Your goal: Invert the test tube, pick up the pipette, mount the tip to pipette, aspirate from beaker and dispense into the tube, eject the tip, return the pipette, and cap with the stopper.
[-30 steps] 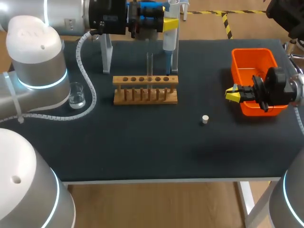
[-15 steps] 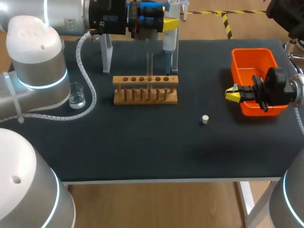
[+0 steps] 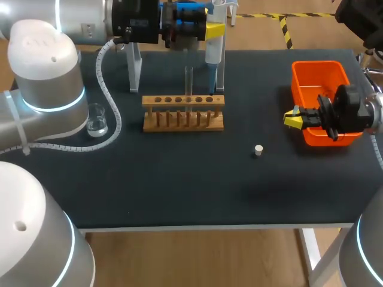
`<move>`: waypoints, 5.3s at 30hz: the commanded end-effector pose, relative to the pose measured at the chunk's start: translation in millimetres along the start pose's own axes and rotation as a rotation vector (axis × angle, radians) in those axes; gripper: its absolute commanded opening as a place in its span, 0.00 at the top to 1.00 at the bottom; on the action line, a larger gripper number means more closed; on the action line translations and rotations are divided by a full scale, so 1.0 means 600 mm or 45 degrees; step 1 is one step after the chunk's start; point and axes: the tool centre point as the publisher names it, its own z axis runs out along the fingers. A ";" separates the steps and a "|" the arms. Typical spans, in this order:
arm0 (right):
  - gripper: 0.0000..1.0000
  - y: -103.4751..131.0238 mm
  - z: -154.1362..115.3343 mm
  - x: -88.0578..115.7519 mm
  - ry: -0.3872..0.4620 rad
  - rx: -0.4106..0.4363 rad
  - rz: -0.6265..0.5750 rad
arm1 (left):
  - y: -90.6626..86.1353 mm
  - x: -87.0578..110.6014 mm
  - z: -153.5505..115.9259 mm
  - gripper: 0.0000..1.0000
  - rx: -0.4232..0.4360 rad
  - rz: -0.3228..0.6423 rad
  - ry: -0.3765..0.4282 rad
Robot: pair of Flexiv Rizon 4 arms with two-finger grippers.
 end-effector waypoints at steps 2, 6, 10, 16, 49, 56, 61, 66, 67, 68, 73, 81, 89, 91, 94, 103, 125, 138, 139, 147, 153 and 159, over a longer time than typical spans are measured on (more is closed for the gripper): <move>1.00 0.003 0.027 -0.001 0.004 0.023 -0.004 | -0.001 -0.001 -0.002 1.00 -0.001 -0.001 0.005; 1.00 0.009 0.059 0.000 0.034 0.048 -0.025 | -0.001 -0.001 -0.002 1.00 -0.001 -0.001 0.005; 1.00 0.012 0.092 0.003 0.045 0.043 -0.020 | -0.001 -0.001 -0.002 1.00 -0.001 -0.001 0.005; 1.00 0.018 0.138 0.009 0.063 0.021 -0.008 | -0.001 -0.001 -0.002 1.00 -0.001 -0.001 0.005; 1.00 0.043 0.266 0.004 0.147 0.045 0.003 | -0.001 -0.001 -0.002 1.00 -0.001 -0.001 0.005; 1.00 0.049 0.281 0.006 0.158 0.052 0.003 | -0.001 -0.001 -0.002 1.00 -0.001 -0.001 0.005; 1.00 0.055 0.290 0.010 0.169 0.052 -0.003 | -0.001 -0.001 -0.002 1.00 -0.001 -0.001 0.005; 1.00 0.059 0.298 0.013 0.179 0.054 -0.003 | -0.001 -0.001 -0.002 1.00 -0.001 -0.001 0.005; 1.00 0.059 0.299 0.014 0.180 0.054 -0.003 | -0.001 -0.001 -0.002 1.00 -0.001 -0.001 0.005; 1.00 0.060 0.300 0.014 0.181 0.054 -0.003 | -0.001 -0.001 -0.002 1.00 -0.001 -0.001 0.005; 1.00 0.063 0.305 0.016 0.187 0.052 -0.002 | -0.001 -0.001 -0.002 1.00 -0.001 -0.001 0.005; 1.00 0.066 0.312 0.016 0.190 0.052 0.001 | -0.001 -0.001 -0.002 1.00 -0.001 -0.001 0.005; 1.00 0.071 0.316 0.015 0.191 0.051 -0.003 | -0.001 -0.001 -0.002 1.00 -0.001 -0.001 0.005; 1.00 0.072 0.316 0.015 0.192 0.050 -0.003 | -0.001 -0.001 -0.002 1.00 -0.001 -0.001 0.005; 1.00 0.072 0.317 0.015 0.194 0.049 -0.004 | -0.001 -0.001 -0.002 1.00 -0.001 -0.001 0.005; 1.00 0.076 0.319 0.013 0.191 0.045 -0.007 | -0.001 -0.001 -0.002 1.00 -0.001 -0.001 0.005; 1.00 0.082 0.320 0.013 0.189 0.037 -0.016 | -0.001 -0.001 -0.002 1.00 -0.001 -0.001 0.005; 1.00 0.087 0.320 0.013 0.182 0.031 -0.018 | -0.001 -0.001 -0.002 1.00 -0.001 -0.001 0.005; 1.00 0.087 0.320 0.013 0.181 0.030 -0.018 | -0.001 -0.001 -0.002 1.00 -0.001 -0.001 0.005; 1.00 0.089 0.319 0.011 0.175 0.026 -0.019 | -0.001 -0.001 -0.002 1.00 -0.001 -0.001 0.005; 1.00 0.090 0.319 0.011 0.174 0.024 -0.020 | -0.001 -0.001 -0.002 1.00 -0.001 -0.001 0.005; 1.00 0.091 0.319 0.010 0.174 0.023 -0.020 | -0.001 -0.001 -0.002 1.00 -0.001 -0.001 0.005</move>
